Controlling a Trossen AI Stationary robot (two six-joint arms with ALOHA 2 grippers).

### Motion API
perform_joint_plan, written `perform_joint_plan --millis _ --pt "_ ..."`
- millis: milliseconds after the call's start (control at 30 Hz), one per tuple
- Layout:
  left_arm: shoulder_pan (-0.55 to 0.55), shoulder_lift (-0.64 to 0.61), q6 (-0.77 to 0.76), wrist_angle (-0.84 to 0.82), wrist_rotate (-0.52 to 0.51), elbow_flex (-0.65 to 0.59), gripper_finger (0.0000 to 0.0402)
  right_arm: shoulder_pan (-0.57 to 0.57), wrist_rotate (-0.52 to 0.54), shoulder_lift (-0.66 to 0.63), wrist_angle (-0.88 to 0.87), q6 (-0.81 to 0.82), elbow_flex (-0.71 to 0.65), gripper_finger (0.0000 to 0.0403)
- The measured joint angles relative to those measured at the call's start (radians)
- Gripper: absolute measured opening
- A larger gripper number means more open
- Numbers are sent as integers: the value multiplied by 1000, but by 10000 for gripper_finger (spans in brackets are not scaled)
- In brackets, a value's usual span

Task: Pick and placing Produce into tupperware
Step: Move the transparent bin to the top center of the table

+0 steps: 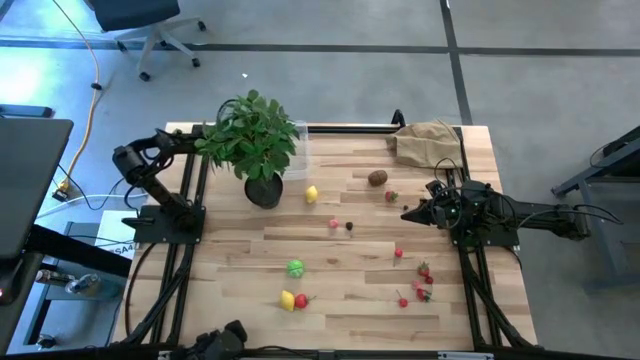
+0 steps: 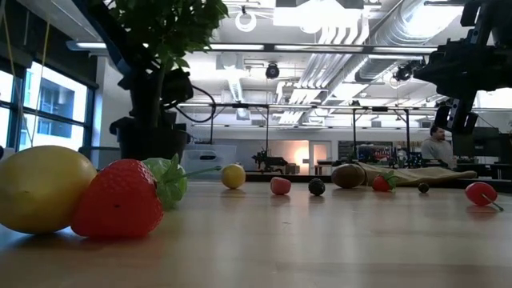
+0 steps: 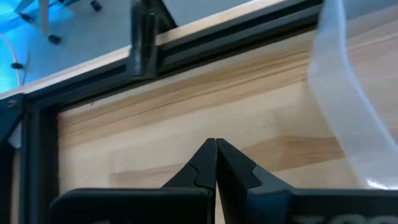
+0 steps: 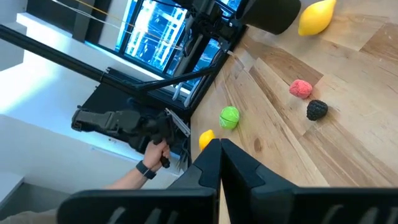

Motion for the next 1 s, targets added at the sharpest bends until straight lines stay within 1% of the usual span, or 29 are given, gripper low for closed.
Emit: perform_joint_plan --millis 200,367,433,667,1000 --pt "46 -64 7 -32 -11 0 0 0 0 0 0 -1 0 0" --pt "87 -129 49 -61 -19 0 0 0 0 0 0 -2 0 0" --pt "100 -138 49 -51 -13 0 0 0 0 0 0 -3 0 0" --pt "98 -154 20 -49 0 -1 0 0 0 0 1 8 0 0" --pt "99 -271 -51 -30 1 -2 0 0 0 0 27 8 -1 0"
